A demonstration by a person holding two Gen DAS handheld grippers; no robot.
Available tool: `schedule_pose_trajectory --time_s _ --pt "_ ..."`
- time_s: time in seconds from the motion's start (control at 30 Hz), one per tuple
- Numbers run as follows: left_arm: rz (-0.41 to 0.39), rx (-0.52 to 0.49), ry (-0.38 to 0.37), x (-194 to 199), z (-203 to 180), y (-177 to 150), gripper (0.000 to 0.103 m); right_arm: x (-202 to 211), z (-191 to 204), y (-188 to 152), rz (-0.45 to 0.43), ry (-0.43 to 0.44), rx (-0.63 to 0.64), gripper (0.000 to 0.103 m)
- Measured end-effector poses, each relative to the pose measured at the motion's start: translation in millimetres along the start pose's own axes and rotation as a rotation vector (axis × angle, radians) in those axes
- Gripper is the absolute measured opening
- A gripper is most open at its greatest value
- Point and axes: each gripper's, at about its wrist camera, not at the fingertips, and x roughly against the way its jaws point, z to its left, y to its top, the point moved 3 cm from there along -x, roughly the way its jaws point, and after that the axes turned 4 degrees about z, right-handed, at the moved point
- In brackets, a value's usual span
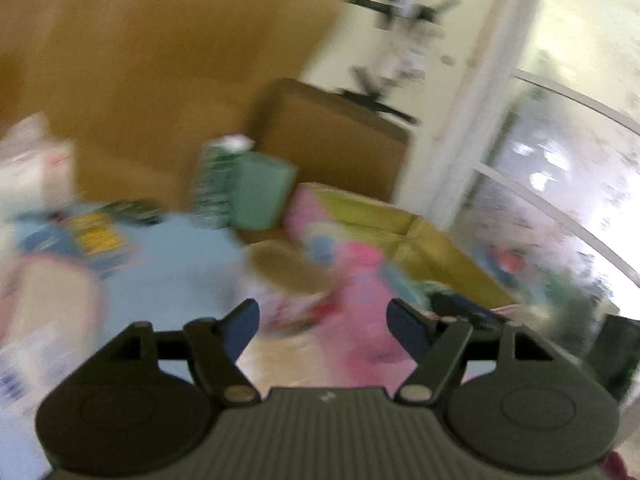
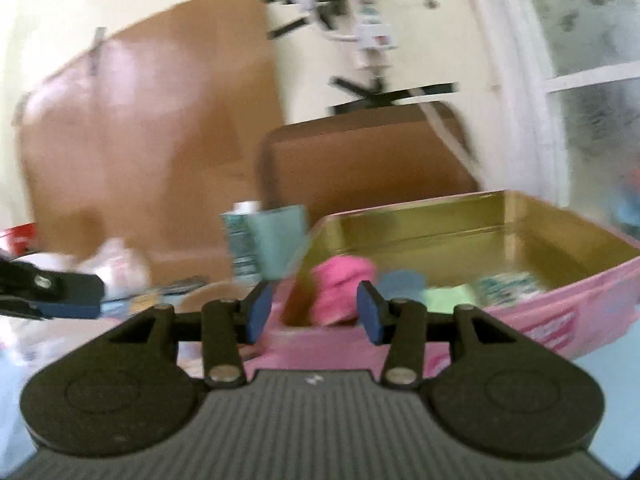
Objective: Organize soft objects
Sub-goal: 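Carry the pink towel into the tin and open the right gripper, then grasp the bag of cotton swabs with the right gripper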
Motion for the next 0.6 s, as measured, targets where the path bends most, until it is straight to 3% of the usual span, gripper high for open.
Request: schedule_pose_trajectory --time_s 0.13,0.23,0.33,0.4,0.5,0.6 --pt "0.046 0.156 0.027 6 45 -18 0.071 -17 40 -19 0.162 0.164 0.049 0.066" --pt "0.081 0.243 -0.001 -3 60 -21 0.071 -40 61 -28 0.26 0.176 0.088 0.076" --pt "0.099 0.254 -0.015 -16 61 -18 0.069 -59 72 -35 0.342 0.163 0.125 0.08" --pt "0.121 0.233 -0.025 -28 56 -17 0.069 -66 81 -42 0.399 0.161 0.165 0.081" --pt "0.189 0.199 -0.022 -51 43 -21 0.055 -66 90 -45 0.402 0.163 0.219 0.08" --pt "0.204 0.188 -0.061 -55 34 -28 0.05 -62 99 -48 0.393 0.153 0.278 0.061"
